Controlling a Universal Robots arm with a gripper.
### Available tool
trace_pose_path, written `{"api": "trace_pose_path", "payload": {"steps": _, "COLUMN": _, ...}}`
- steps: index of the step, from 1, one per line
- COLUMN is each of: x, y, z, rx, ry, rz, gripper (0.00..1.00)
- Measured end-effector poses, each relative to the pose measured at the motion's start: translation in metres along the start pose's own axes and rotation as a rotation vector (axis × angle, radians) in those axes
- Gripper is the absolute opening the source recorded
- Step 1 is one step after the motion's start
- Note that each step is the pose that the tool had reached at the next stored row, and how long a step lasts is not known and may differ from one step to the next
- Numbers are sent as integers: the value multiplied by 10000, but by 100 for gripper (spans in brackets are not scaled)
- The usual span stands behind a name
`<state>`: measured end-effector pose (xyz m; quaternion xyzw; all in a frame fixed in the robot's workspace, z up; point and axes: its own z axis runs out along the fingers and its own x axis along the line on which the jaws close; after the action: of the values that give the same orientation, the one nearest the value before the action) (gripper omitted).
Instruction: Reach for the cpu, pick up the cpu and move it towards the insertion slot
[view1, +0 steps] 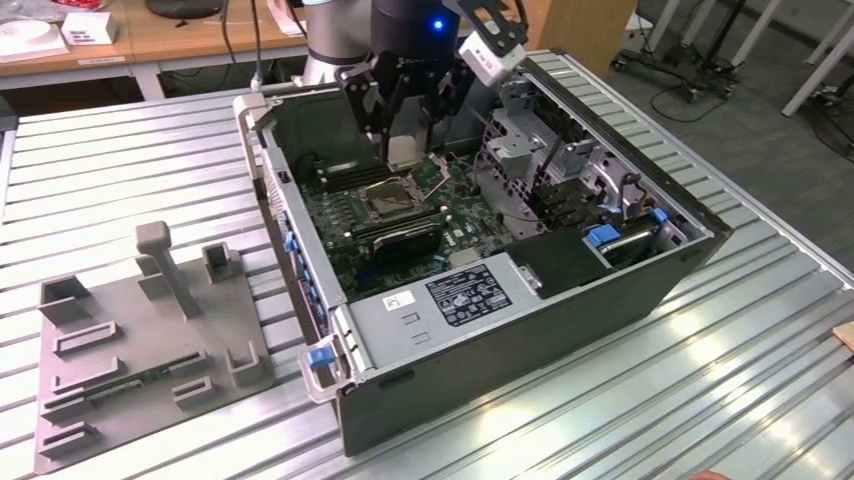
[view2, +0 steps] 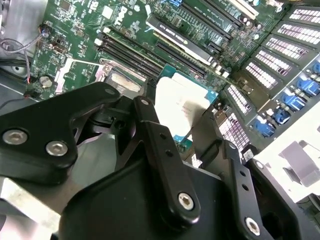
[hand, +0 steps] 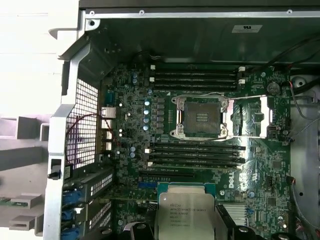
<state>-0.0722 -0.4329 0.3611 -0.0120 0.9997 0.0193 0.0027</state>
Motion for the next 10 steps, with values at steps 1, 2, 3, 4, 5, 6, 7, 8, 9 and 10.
{"api": "trace_pose_path", "payload": {"steps": 1, "x": 0, "y": 9, "z": 2, "rx": -1, "ry": 0, "rz": 1, "gripper": 53}}
{"api": "trace_pose_path", "payload": {"steps": 2, "x": -1, "y": 18, "z": 3, "rx": -1, "ry": 0, "rz": 0, "gripper": 53}}
{"api": "trace_pose_path", "payload": {"steps": 3, "x": -1, "y": 27, "z": 4, "rx": -1, "ry": 0, "rz": 1, "gripper": 53}}
{"api": "trace_pose_path", "payload": {"steps": 4, "x": -1, "y": 36, "z": 5, "rx": -1, "ry": 0, "rz": 0, "gripper": 53}}
{"api": "trace_pose_path", "payload": {"steps": 5, "x": -2, "y": 45, "z": 6, "rx": 0, "ry": 0, "rz": 0, "gripper": 53}}
{"api": "trace_pose_path", "payload": {"steps": 6, "x": -2, "y": 53, "z": 7, "rx": 0, "ry": 0, "rz": 0, "gripper": 53}}
{"api": "trace_pose_path", "payload": {"steps": 7, "x": -2, "y": 61, "z": 8, "rx": -1, "ry": 0, "rz": 1, "gripper": 53}}
{"api": "trace_pose_path", "payload": {"steps": 8, "x": -3, "y": 70, "z": 9, "rx": 0, "ry": 0, "rz": 0, "gripper": 53}}
{"api": "trace_pose_path", "payload": {"steps": 9, "x": -3, "y": 78, "z": 10, "rx": -1, "ry": 0, "rz": 1, "gripper": 53}}
{"api": "trace_pose_path", "payload": {"steps": 10, "x": -4, "y": 86, "z": 11, "rx": 0, "ry": 0, "rz": 1, "gripper": 53}}
